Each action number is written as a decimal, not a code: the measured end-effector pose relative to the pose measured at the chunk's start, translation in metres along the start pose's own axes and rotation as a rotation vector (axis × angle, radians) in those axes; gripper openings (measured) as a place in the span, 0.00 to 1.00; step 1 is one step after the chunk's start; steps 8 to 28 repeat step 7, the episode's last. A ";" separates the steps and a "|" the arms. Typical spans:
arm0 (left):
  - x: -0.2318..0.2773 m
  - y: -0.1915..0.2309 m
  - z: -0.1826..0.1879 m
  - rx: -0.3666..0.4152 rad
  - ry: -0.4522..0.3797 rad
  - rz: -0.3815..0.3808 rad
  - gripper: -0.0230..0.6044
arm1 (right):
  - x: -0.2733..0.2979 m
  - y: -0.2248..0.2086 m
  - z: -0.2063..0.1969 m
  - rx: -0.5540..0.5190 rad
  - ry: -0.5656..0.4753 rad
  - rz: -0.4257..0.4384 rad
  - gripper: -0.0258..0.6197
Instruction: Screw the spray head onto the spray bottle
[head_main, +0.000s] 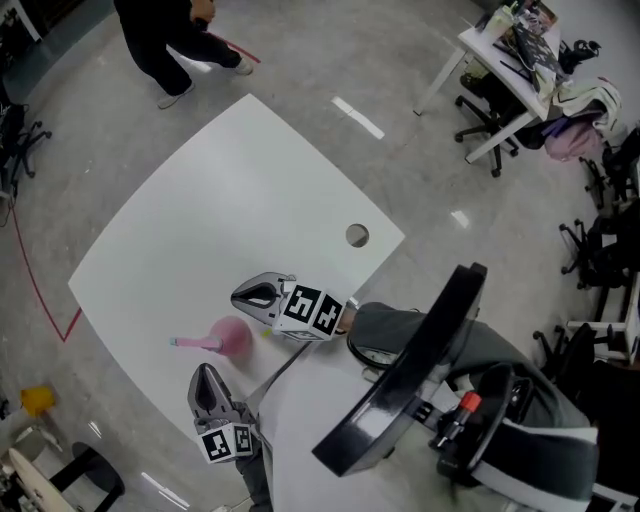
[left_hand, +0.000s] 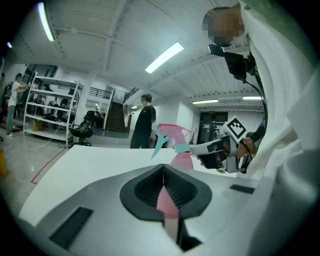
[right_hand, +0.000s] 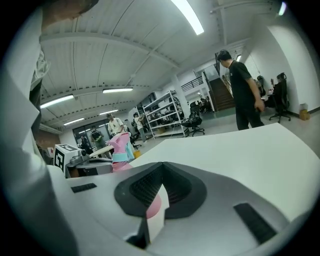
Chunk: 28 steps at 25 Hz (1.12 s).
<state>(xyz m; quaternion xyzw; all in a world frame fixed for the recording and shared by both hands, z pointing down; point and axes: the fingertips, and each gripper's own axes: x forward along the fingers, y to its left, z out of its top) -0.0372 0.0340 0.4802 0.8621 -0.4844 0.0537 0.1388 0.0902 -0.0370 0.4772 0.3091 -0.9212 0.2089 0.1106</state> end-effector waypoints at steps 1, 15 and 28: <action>0.000 -0.001 -0.001 -0.003 0.002 0.001 0.05 | 0.000 0.000 -0.001 -0.002 0.006 0.003 0.03; -0.001 0.007 -0.007 -0.018 0.007 0.018 0.05 | 0.008 0.000 -0.004 -0.010 0.021 0.013 0.03; -0.001 0.007 -0.007 -0.018 0.007 0.018 0.05 | 0.008 0.000 -0.004 -0.010 0.021 0.013 0.03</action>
